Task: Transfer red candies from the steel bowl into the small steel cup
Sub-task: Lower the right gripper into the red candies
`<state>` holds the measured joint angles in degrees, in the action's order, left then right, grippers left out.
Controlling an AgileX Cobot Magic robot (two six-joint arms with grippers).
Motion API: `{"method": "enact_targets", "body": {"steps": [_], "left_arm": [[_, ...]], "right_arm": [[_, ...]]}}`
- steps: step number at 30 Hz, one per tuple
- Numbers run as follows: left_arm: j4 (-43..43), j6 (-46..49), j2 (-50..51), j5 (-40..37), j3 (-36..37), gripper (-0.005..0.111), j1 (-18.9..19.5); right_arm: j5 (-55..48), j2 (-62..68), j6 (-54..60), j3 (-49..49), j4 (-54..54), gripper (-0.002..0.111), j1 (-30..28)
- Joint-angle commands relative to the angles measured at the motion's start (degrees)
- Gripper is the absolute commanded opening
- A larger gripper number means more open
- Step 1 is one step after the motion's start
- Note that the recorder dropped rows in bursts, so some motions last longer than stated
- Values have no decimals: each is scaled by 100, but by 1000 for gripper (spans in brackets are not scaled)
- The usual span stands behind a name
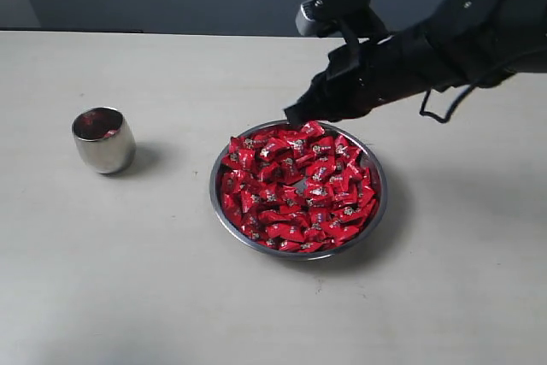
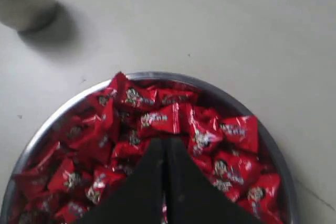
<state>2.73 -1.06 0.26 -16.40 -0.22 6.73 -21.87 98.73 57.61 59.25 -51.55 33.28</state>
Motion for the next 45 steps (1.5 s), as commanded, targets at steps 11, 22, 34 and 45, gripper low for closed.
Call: {"method": "enact_targets", "body": {"steps": [11, 22, 34, 45], "left_arm": [[-12, -7, -26, 9, 22, 0, 3], [-12, -7, -26, 9, 22, 0, 3], [-12, -7, -26, 9, 22, 0, 3], [-12, -7, -26, 9, 22, 0, 3]], "right_arm": [[1007, -544, 191, -1393, -352, -1, -63], [1141, -308, -280, -1379, -352, -1, -63], [295, 294, -717, -974, -355, 14, -63], [313, 320, -3849, -592, 2801, 35, -63]]}}
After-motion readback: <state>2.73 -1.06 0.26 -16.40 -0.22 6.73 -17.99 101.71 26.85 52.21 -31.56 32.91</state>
